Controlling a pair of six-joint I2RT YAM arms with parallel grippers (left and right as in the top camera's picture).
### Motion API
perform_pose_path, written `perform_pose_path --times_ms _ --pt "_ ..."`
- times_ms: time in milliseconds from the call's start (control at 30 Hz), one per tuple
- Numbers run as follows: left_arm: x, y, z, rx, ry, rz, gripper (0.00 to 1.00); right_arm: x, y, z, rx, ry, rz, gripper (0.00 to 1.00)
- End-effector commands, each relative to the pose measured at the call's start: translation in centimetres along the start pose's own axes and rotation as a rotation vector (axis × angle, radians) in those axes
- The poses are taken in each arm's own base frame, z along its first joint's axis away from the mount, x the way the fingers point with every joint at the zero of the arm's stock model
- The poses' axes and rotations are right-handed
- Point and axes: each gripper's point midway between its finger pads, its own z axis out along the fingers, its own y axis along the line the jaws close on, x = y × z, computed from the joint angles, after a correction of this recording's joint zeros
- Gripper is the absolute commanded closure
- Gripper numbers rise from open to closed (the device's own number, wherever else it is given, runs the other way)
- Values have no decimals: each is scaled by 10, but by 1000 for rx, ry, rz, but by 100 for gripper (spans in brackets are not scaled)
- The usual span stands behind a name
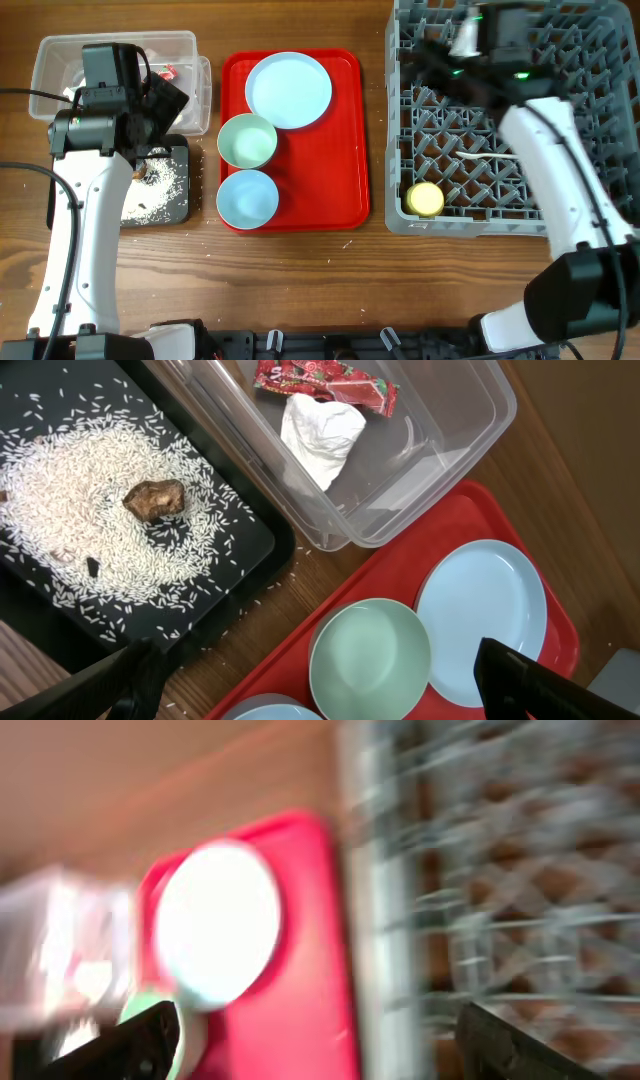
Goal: Sort waste into correct bins and load items into the dishwasher rack
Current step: 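Reach the right gripper to the blue bowl and grasp its rim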
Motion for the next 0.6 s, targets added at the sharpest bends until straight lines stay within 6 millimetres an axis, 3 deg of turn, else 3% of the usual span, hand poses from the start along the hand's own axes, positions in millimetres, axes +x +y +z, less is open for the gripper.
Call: perform_pose_path --times_ms 0,33,200,400,567 --pt "-6 -3 -9 22 -20 -2 0 51 71 19 -158 134 -185 11" --pt "-6 -3 -9 22 -20 -2 0 84 97 32 -174 192 -273 12" --pt "-6 -3 -9 22 -20 -2 0 153 125 68 -153 326 -366 18" --pt "-6 -3 -9 22 -20 -2 0 223 130 108 -128 477 -424 24" --pt "-6 -3 -9 22 -20 -2 0 262 114 137 -78 573 -437 30"
